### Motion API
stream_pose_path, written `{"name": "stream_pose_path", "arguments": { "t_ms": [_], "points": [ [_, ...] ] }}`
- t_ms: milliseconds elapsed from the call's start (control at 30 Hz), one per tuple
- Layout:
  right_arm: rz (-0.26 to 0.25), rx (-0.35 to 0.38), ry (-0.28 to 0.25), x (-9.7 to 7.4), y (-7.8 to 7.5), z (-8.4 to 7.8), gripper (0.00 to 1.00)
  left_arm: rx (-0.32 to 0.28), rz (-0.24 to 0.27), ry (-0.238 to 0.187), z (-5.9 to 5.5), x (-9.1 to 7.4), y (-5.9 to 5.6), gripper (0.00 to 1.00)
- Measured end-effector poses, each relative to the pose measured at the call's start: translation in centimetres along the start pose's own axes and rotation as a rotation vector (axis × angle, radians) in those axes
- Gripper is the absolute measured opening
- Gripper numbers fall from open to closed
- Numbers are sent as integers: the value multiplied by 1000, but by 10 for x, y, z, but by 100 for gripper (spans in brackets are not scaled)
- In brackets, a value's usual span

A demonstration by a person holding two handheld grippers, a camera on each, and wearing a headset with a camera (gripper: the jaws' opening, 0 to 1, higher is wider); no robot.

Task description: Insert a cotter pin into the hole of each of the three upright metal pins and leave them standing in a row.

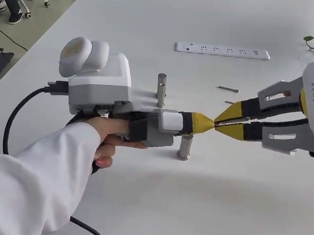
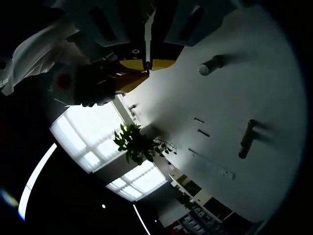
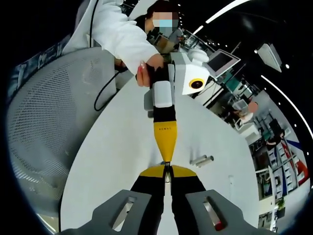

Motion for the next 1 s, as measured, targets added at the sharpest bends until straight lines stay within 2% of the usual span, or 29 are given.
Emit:
{"name": "stream_pose_path", "arguments": {
  "t_ms": [133, 233, 300, 367, 467, 600, 633, 700, 733, 800, 867, 900, 967, 1000],
  "points": [
    [-11, 42, -20, -2, -1, -2, 0, -5, 5, -1, -2, -2, 3, 0],
    [-14, 66, -32, -4, -2, -2, 5, -7, 10, 5, -5, -3, 4, 0],
    [21, 117, -44, -4, 1, -7, 7, 13, 6, 6, -7, -5, 4, 0],
    [28, 171, -65, -5, 2, -10, 7, 31, -14, 19, -9, -8, 2, 0],
    [42, 276, -103, -6, 5, -10, 9, 139, -19, 36, -12, -12, 1, 0],
    [81, 360, -131, -5, 10, -12, 11, 266, -40, 60, -15, -15, -3, 0],
    [94, 380, -142, -5, 12, -11, 11, 326, -44, 61, -15, -15, -3, 0],
    [115, 420, -148, -4, 13, -13, 12, 404, -54, 84, -18, -16, -5, 0],
    [124, 428, -150, -5, 13, -16, 13, 417, -53, 87, -19, -16, -5, 0],
    [127, 455, -155, -4, 13, -17, 15, 485, -92, 84, -20, -16, -9, 0],
    [143, 481, -158, -3, 15, -18, 10, 553, -114, 75, -19, -16, -12, 0],
    [147, 495, -162, -3, 18, -16, 9, 584, -133, 83, -21, -17, -14, 0],
    [160, 504, -169, -3, 21, -13, 9, 598, -152, 76, -21, -17, -19, 0],
    [164, 503, -170, -2, 22, -12, 9, 623, -163, 78, -21, -18, -21, 0]
  ]
}}
Point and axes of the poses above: the centre of the closed fingertips' face, and the gripper's own axes: x roughly forward along the fingers, y roughly to its left, z roughly out of its top, the point moved 5 cm from there along -x, roughly backward along the fingers, and after that the axes turned 6 degrees about -y, right-handed, at the moved point
